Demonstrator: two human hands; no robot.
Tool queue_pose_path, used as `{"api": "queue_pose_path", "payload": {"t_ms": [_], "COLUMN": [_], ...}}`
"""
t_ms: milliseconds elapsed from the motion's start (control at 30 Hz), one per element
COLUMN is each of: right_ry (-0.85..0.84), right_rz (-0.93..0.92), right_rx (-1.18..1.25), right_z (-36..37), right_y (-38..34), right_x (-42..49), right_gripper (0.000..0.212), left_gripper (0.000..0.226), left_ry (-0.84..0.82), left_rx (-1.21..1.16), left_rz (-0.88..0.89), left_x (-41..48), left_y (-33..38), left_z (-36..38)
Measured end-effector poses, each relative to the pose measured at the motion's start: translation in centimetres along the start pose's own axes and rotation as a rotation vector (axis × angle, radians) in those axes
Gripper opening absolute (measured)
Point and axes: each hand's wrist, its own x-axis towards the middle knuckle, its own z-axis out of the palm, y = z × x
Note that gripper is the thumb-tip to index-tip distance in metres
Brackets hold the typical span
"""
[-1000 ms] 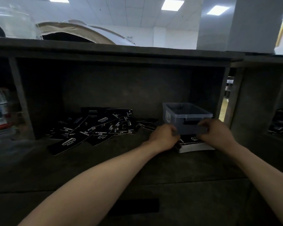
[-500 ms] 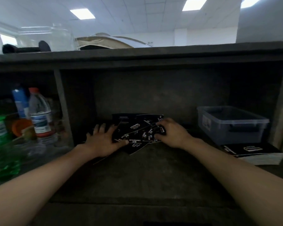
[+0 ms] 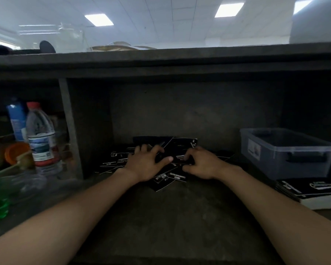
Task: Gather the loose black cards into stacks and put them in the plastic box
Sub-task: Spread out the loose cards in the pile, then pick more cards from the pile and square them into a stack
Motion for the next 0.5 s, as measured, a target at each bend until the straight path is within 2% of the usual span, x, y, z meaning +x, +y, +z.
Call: {"api": "queue_pose_path", "payload": {"t_ms": [67, 100, 167, 267, 333, 400, 500], "right_ry": [0.06, 0.078, 0.06, -0.017, 0.025, 0.081, 0.085], "right_rz": [0.011, 0.016, 0.026, 0.052, 0.112, 0.181, 0.249], "right_rx": [0.043, 0.068, 0.068, 0.0, -0.043, -0.076, 0.068], "right_z": [-0.3, -0.3, -0.2, -0.1, -0.7, -1.5, -2.4], "right_y": [0.5, 0.5, 0.0, -1.0, -1.0, -0.7, 0.1], "right_x": [-0.2, -0.2, -0.2, 0.1, 0.3, 0.4, 0.4], "right_gripper": [0.025, 0.024, 0.039, 0.072, 0.081, 0.078, 0.051], "left_gripper": [0.056, 0.052, 0.049, 0.042, 0.036, 0.028, 0.017], "left_ry": [0.038, 0.02, -0.013, 0.007, 0.055, 0.126, 0.196], "left_rx": [-0.112, -0.179, -0.267, -0.255, -0.219, -0.187, -0.217], "left_rz": [0.084, 0.13, 0.243, 0.344, 0.377, 0.405, 0.365], "left_x": [0.4, 0.5, 0.6, 0.7, 0.8, 0.7, 0.6], "left_y": [-0.7, -1.3, -2.7, -3.7, -3.5, -3.2, -3.0], "left_z": [-0.1, -0.3, -1.1, -2.0, -2.0, -2.1, -2.7]}}
